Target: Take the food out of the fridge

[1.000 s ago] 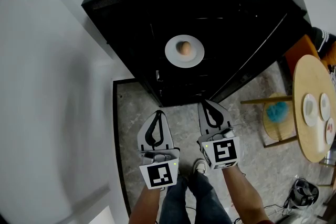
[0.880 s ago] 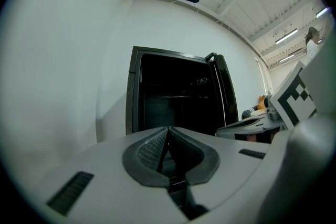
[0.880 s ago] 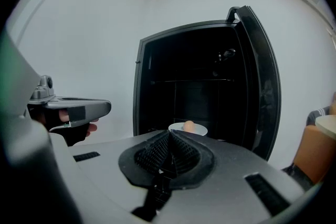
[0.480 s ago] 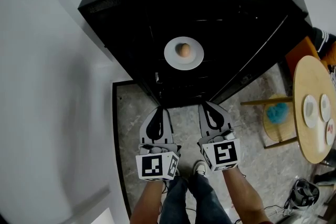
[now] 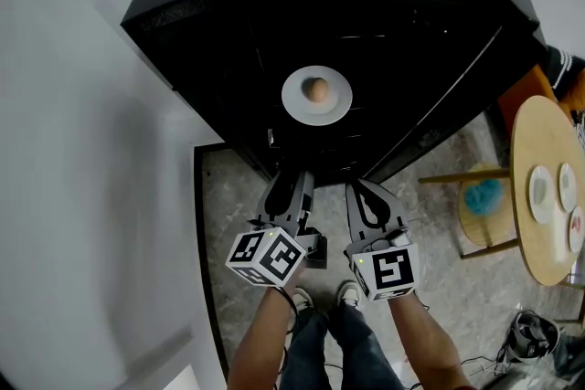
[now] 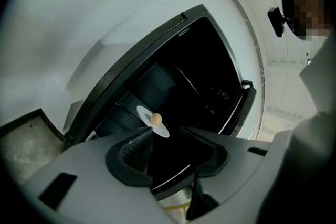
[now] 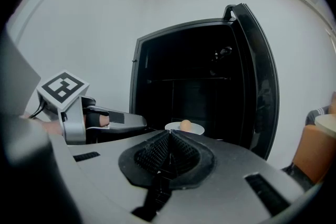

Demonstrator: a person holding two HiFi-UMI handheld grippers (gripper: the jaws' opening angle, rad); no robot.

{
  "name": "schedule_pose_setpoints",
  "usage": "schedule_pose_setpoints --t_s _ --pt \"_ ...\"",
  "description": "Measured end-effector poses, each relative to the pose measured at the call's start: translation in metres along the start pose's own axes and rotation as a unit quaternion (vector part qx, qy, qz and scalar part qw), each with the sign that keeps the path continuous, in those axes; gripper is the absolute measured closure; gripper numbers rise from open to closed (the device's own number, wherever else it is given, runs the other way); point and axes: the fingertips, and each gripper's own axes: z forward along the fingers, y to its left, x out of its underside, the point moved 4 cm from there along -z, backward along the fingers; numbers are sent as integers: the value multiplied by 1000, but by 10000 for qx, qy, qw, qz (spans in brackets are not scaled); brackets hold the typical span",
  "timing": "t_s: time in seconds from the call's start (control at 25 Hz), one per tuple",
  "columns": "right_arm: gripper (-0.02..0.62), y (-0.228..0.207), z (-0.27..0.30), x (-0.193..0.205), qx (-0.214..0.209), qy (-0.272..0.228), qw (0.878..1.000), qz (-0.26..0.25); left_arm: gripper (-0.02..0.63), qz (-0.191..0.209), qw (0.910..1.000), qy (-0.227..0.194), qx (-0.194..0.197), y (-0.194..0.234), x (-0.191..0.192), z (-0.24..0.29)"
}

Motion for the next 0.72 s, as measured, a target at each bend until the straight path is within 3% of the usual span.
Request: schedule_pose_setpoints --t_s 0.24,0.44,0.72 --pt "574 -5 2 2 -1 9 10000 -3 440 -705 9975 60 79 9 8 25" --pt "574 -8 2 8 -4 68 10000 -14 430 -1408 9900 59 114 17 16 45" --pt "574 -14 2 11 -11 98 9999 -31 427 -2021 9791 -209 -29 31 14 66"
